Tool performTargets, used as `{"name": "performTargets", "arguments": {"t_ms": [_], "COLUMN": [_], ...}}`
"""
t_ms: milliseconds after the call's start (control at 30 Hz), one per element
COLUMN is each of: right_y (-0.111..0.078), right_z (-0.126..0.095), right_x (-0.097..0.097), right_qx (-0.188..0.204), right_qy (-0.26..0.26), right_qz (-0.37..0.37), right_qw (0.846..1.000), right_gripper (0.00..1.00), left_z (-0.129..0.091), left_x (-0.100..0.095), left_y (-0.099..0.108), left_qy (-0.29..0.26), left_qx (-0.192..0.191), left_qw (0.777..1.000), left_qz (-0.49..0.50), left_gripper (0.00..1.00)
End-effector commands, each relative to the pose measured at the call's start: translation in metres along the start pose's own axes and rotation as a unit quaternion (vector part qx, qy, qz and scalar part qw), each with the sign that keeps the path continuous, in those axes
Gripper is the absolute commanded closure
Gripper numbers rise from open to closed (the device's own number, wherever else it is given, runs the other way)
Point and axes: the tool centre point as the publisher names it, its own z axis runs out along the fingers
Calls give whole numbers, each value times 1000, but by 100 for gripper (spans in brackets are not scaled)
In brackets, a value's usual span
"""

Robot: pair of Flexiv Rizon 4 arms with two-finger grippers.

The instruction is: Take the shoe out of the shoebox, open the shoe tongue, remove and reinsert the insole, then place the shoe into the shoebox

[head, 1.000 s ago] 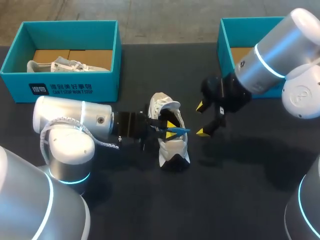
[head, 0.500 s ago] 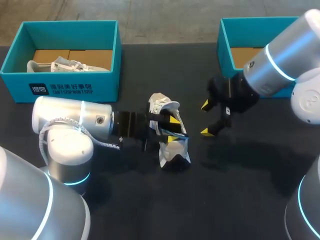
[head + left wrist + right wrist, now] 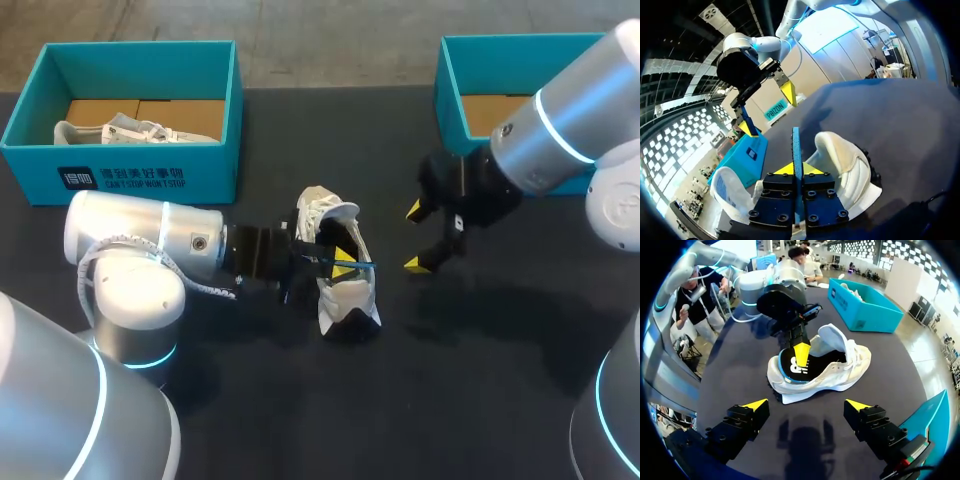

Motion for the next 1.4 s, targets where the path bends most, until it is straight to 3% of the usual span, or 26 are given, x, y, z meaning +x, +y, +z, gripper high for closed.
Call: {"name": "performTargets", "arguments": {"t_ms": [33, 233, 267, 300, 333, 433, 600, 700, 867, 933, 1233, 1400], "right_y": [0, 2, 2, 2, 3, 3, 6, 9, 11, 12, 14, 14], "right_z": [2, 5, 6, 6, 6, 7, 7, 10, 15, 17, 21, 22], "right_x": [0, -2, -3, -3, -3, -3, -3, -1, 3, 4, 7, 7], "right_qx": [1, 1, 2, 2, 2, 2, 0, 6, 11, 19, 32, 23], "right_qy": [1, 7, 9, 9, 9, 10, 11, 11, 13, 11, 10, 6], "right_qz": [-1, -6, -7, -7, -8, -9, -11, -17, -30, -37, -44, -12], "right_qw": [1000, 1000, 1000, 1000, 1000, 1000, 1000, 1000, 999, 999, 998, 1000], "right_gripper": [0, 0, 0, 0, 0, 0, 0, 0, 0, 0, 0, 0], "left_z": [2, 1, 0, 0, -1, -3, -7, -8, -9, -9, -8, -5], "left_x": [1, 1, 0, -1, -1, -3, -7, -6, -2, 0, 7, 6], "left_y": [9, 16, 14, 12, 10, 3, -12, -16, -17, -16, -4, 3], "left_qy": [1, -7, -11, -14, -15, -17, -25, -23, -18, -15, -3, -4], "left_qx": [-5, -18, -15, -13, -10, -4, 9, 13, 15, 15, 5, -1], "left_qw": [1000, 1000, 1000, 1000, 1000, 1000, 1000, 1000, 1000, 1000, 1000, 1000], "left_qz": [7, 6, 7, 6, 5, 9, 10, 13, 12, 10, 1, 1], "left_gripper": [100, 100, 90, 55, 43, 34, 35, 41, 65, 100, 100, 100]}}
